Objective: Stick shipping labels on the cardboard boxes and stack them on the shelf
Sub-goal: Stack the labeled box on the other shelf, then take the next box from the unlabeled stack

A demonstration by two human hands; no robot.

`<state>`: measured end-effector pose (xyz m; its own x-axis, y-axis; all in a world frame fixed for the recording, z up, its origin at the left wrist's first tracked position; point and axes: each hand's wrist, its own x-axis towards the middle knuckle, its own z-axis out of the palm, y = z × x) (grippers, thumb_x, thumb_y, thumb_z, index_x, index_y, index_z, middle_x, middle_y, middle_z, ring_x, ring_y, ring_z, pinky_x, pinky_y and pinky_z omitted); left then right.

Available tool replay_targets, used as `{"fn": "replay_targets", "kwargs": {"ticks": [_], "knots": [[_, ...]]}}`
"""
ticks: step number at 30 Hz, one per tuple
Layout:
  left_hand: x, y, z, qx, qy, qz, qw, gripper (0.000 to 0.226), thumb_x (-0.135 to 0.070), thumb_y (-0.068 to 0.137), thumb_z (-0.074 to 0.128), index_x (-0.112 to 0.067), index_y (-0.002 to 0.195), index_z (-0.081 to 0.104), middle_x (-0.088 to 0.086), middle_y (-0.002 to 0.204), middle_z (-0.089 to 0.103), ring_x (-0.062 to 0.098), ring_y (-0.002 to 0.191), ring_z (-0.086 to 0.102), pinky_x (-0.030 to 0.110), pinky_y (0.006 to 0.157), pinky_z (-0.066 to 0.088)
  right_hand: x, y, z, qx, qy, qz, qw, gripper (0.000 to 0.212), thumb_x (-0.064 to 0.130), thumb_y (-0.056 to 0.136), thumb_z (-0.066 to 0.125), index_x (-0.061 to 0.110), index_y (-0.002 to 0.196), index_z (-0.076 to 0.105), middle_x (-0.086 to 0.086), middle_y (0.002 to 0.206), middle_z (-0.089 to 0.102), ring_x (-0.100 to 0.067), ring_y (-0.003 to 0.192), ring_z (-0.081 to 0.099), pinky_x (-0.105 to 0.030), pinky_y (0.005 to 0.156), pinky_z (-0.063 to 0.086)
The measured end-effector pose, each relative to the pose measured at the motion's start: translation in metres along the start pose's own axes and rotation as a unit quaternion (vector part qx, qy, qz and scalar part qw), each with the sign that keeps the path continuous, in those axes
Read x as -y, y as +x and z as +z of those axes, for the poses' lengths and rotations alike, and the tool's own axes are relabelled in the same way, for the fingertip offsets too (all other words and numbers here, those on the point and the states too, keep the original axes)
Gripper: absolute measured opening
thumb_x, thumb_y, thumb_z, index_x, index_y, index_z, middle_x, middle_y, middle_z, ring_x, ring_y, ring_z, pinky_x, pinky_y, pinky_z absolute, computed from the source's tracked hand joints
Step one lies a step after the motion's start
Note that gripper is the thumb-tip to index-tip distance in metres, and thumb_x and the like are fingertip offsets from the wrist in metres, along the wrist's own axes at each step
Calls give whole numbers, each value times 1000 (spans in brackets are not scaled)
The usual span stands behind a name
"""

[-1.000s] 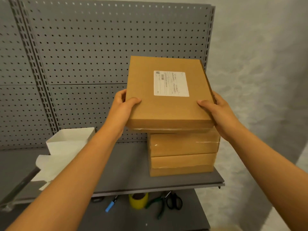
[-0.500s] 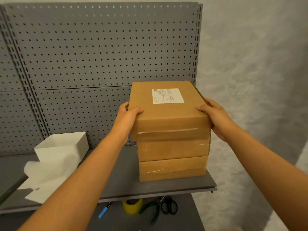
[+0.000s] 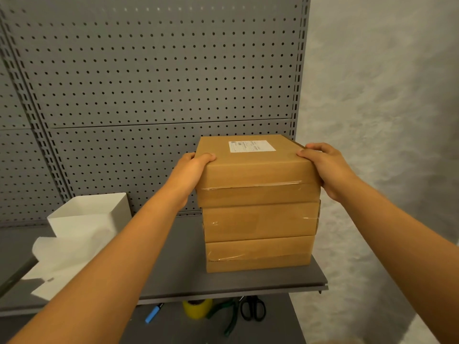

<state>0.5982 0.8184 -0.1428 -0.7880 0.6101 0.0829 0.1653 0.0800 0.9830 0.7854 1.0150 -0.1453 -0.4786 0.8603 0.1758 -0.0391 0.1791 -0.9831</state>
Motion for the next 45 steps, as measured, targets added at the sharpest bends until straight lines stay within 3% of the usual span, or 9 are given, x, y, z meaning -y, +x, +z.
{"fn": "replay_targets", "kwargs": {"ticks": [8,13,16,19,21,26,31,37,45], "knots": [[0,2,-2,13,45,17,999,51,-47,87,56,-22,130,46,-3,118,55,14,101,55,34,85,44,-2,1,1,-17,-15,-4,1000,43,36,82,66,26,122,54,-3,120,56,-24,104,56,-36,75,48],[-5,0,1,-7,93,36,995,41,-46,89,52,-22,122,48,-7,102,52,8,86,51,26,66,39,-1,-1,3,-36,-44,-12,998,44,37,83,64,25,124,53,-3,122,55,-22,102,53,-34,75,45],[-7,-4,0,-43,167,80,982,19,-41,93,50,-27,106,50,-17,90,48,7,82,50,19,61,35,4,-5,5,-68,-118,-60,989,47,33,85,63,20,129,52,-3,127,54,-20,105,52,-32,83,44],[-13,-9,-4,-84,235,166,954,48,-39,92,53,-19,136,45,-3,130,52,18,118,50,28,89,44,12,-13,7,-130,-254,-184,941,45,24,87,60,16,130,52,-4,130,55,-23,113,54,-36,90,47],[-15,-11,-12,-104,252,217,937,55,-39,92,53,-17,141,40,1,138,49,17,122,49,33,99,43,20,-21,17,-139,-306,-272,902,42,23,89,56,16,130,52,-4,130,57,-23,116,54,-40,96,46],[-13,-23,-45,-101,327,286,895,45,-32,95,51,-18,138,44,0,133,53,14,122,50,26,98,38,43,-57,82,16,-307,-378,873,42,27,94,52,18,135,49,1,133,55,-15,124,49,-35,106,39],[5,-36,-96,-107,454,288,836,46,-25,96,49,-16,140,42,3,139,51,20,128,46,37,104,40,50,-90,157,146,-360,-432,814,49,23,95,49,16,143,40,-2,142,47,-18,133,39,-32,110,32],[36,-44,-171,-114,536,235,803,49,-25,95,48,-16,142,39,6,139,51,25,128,45,41,105,39,33,-116,233,176,-432,-459,756,51,19,95,46,14,145,35,-4,141,47,-20,132,40,-31,118,18],[76,-38,-287,-84,602,196,770,52,-27,98,42,-18,148,29,4,147,41,23,136,35,38,111,29,5,-141,337,206,-478,-363,773,56,18,97,41,16,150,24,-3,149,38,-22,137,34,-33,117,18]]}}
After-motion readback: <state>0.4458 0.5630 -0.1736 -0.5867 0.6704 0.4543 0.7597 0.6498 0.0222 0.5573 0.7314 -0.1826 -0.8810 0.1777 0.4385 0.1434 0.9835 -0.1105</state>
